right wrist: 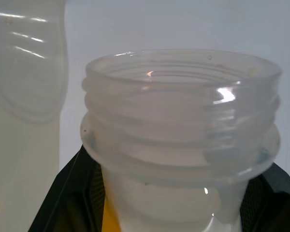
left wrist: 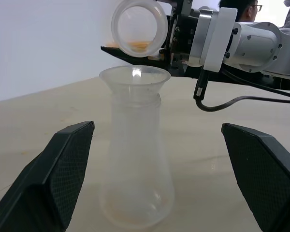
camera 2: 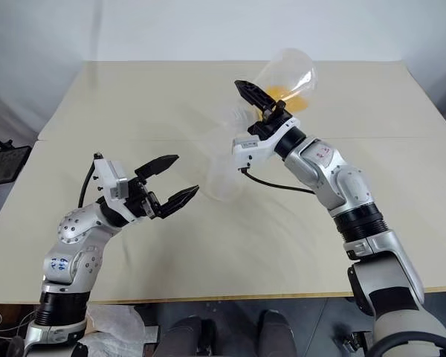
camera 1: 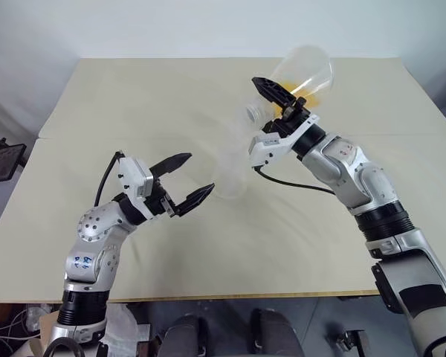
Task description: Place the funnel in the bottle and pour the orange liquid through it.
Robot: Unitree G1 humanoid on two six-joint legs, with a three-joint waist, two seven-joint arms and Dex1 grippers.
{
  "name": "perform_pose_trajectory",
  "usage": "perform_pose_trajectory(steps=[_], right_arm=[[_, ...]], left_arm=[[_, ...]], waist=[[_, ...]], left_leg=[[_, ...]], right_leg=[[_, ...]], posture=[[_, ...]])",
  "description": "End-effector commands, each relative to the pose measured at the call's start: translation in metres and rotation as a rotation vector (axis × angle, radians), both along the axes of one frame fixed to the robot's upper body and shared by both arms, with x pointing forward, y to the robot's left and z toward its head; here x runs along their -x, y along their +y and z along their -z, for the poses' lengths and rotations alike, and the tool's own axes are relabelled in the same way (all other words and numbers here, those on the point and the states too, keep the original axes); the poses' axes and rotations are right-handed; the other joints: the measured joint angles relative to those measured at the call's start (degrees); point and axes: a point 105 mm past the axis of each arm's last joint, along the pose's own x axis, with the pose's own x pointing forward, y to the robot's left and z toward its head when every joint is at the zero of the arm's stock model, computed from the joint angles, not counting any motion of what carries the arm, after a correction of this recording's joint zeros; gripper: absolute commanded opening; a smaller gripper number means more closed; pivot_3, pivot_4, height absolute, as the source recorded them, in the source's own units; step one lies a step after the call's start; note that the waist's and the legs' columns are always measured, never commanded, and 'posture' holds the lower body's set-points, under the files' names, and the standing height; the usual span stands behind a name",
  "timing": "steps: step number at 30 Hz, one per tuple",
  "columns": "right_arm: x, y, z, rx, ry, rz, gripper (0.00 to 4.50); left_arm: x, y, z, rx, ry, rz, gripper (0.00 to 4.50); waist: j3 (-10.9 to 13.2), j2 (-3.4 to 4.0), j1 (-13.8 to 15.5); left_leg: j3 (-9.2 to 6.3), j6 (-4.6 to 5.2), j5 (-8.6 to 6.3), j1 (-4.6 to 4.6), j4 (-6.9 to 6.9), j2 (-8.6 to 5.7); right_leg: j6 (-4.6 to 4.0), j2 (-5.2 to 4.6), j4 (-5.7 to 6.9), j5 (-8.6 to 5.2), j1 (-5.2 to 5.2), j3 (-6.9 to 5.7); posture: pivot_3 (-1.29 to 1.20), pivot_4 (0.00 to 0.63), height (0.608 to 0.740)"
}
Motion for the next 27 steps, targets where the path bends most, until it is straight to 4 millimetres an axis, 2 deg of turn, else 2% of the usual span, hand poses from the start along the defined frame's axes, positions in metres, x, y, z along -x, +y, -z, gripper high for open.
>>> perform_pose_trajectory(steps=[1, 27], right_arm=[[0.0078, 0.001, -0.021, -0.002, -0.095, -0.021, 2.74], [0.0045, 0.0014, -0.0154, 0.059, -0.144, -0.025, 2.74]], left_arm=[[0.0026, -0.0018, -0.006, 0.009, -0.037, 0.001, 4.5], [0.0058, -0.0033, -0.0086, 0.041, -0.044, -0.006, 4.5]], waist=[[0.0, 0.0, 0.0], [0.0, 0.0, 0.0]], left_leg=[[0.0, 0.0, 0.0, 0.0, 0.0, 0.0], [-0.01, 0.0, 0.0, -0.01, 0.0, 0.01]], right_leg=[[0.0, 0.0, 0.0, 0.0, 0.0, 0.0], [0.0, 0.0, -0.02, 0.0, 0.0, -0.01]], posture=[[0.0, 0.15, 0.74], [0.0, 0.15, 0.74]])
